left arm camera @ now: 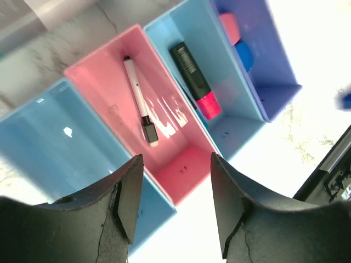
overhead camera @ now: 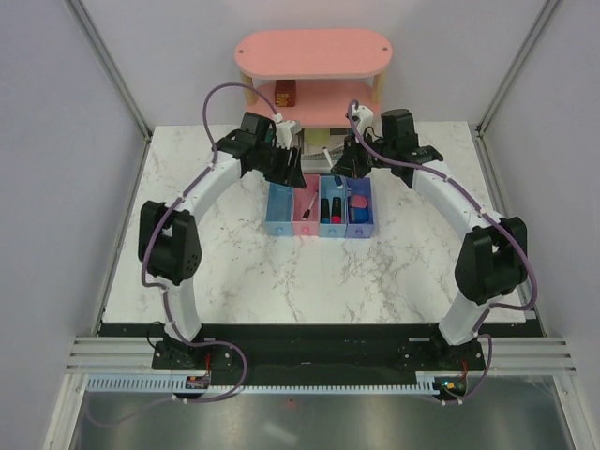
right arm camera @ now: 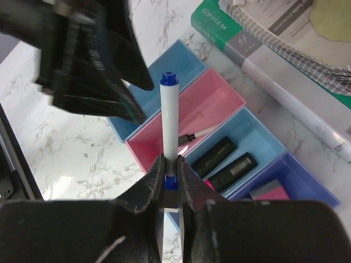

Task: Sort the stationery into containers
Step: Place the pen in the storage box.

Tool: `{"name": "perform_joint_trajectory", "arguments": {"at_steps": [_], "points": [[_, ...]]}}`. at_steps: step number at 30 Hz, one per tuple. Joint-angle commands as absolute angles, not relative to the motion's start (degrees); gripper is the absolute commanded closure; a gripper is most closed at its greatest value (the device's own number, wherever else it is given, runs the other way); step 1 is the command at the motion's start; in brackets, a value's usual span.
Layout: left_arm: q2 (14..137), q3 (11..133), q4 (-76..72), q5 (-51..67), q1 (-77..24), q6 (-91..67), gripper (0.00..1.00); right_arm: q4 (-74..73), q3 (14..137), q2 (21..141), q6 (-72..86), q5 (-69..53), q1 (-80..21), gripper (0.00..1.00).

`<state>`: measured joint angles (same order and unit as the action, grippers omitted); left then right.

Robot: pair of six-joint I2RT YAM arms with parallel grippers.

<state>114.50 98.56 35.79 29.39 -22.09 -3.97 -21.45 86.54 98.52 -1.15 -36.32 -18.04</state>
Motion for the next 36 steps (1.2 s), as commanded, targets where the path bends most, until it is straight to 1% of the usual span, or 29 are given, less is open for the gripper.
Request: {"name": "perform_joint_trajectory", "arguments": {"at_steps": [1, 2, 7, 11, 12, 13, 22, 30, 33, 34, 36], "points": [[102.76, 96.34, 36.12, 27.52, -20.75, 1.93, 0.39, -13.28, 87.54, 101.86, 3.77, -38.41, -19.07, 0.83], [101.7, 95.72, 36.21, 25.6, -20.39, 2.37, 0.35, -12.75, 87.54, 102.74, 4.13, -38.41, -19.25, 0.83], [97.04, 91.51, 38.66, 19.96, -16.8, 6.23, 0.3, -10.64, 88.06, 108.54, 4.4, -37.53, -21.44, 0.83], [94.4, 87.29, 39.73, 14.26, -13.54, 11.67, 0.23, -10.02, 89.29, 113.36, 4.22, -37.0, -23.46, 0.83], [93.87, 85.36, 39.81, 14.15, -11.53, 12.3, 0.23, -9.76, 89.47, 113.99, 4.13, -36.83, -23.81, 0.83], [92.65, 84.38, 39.81, 14.41, -10.3, 12.91, 0.2, -9.67, 89.99, 114.43, 4.13, -36.57, -24.17, 0.83], [88.68, 76.91, 39.81, 12.22, 2.19, 18.72, 0.19, -8.79, 90.97, 118.21, 3.69, -35.24, -26.37, 0.83], [85.34, 74.1, 39.99, 12.39, 6.76, 21.8, 0.19, -8.79, 89.04, 117.69, 1.94, -33.31, -26.63, 0.83], [84.11, 73.48, 40.34, 12.74, 7.64, 22.32, 0.19, -8.79, 88.07, 117.68, 1.5, -33.05, -26.63, 0.78], [83.42, 73.39, 40.52, 12.83, 7.91, 22.41, 0.18, -8.79, 87.72, 117.51, 1.06, -32.96, -26.63, 0.72], [82.8, 73.04, 40.78, 12.83, 8.52, 22.94, 0.18, -8.79, 87.37, 117.33, 0.79, -32.78, -26.63, 0.65]]}}
